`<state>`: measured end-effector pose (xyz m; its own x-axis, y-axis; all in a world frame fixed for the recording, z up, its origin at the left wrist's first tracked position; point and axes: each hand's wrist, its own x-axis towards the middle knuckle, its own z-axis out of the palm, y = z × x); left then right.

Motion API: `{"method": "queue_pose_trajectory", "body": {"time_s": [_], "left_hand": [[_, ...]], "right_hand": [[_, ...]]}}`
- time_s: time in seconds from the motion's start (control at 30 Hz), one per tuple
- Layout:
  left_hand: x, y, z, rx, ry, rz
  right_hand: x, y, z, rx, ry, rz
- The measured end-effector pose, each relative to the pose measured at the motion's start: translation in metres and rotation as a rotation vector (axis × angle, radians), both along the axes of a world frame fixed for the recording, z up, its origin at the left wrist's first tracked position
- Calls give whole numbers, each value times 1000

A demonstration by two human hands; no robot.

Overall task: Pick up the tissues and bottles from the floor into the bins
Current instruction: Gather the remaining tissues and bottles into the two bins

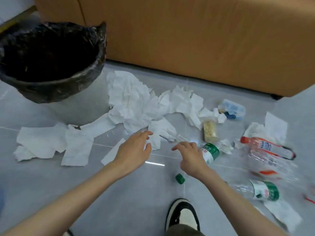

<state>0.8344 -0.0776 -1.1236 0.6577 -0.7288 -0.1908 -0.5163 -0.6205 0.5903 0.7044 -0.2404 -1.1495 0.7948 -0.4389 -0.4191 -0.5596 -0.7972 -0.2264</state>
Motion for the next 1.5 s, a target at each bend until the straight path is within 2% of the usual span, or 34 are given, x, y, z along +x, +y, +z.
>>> {"method": "queue_pose_trajectory", "body": {"time_s": [0.07,0.2,0.37,0.53,0.67,0.9,1.07,1.2,1.23,1.3,1.37,1.5], "left_hand": [[-13,-4,-6,35,25,-54],[-32,-4,-17,102,48,-129],[-44,1,-27,114,104,-155],[-41,3,-30,78,190,-132],[-31,4,-22,-95,368,23],[-11,10,-4,-350,412,207],[-3,21,-10,-390,470,284],[-2,25,-7,-440,511,319],[1,27,-5,-454,523,325],[4,29,-3,-480,548,325],[8,32,-2,-487,552,330],[14,34,-1,-504,554,357]], "right_hand": [[-17,-12,-3,-101,161,50],[-39,-26,-14,-168,315,97],[-52,-33,-30,-250,263,126],[-44,-32,-24,-53,93,7],[-17,-25,5,261,-136,-217],[25,1,33,384,-231,-76],[28,14,25,461,-266,-38],[26,4,23,638,-278,-147],[29,-1,21,626,-317,-208],[31,-16,13,472,-340,-286],[35,-29,-3,314,-270,-284],[40,-37,-40,203,-154,-307]]}}
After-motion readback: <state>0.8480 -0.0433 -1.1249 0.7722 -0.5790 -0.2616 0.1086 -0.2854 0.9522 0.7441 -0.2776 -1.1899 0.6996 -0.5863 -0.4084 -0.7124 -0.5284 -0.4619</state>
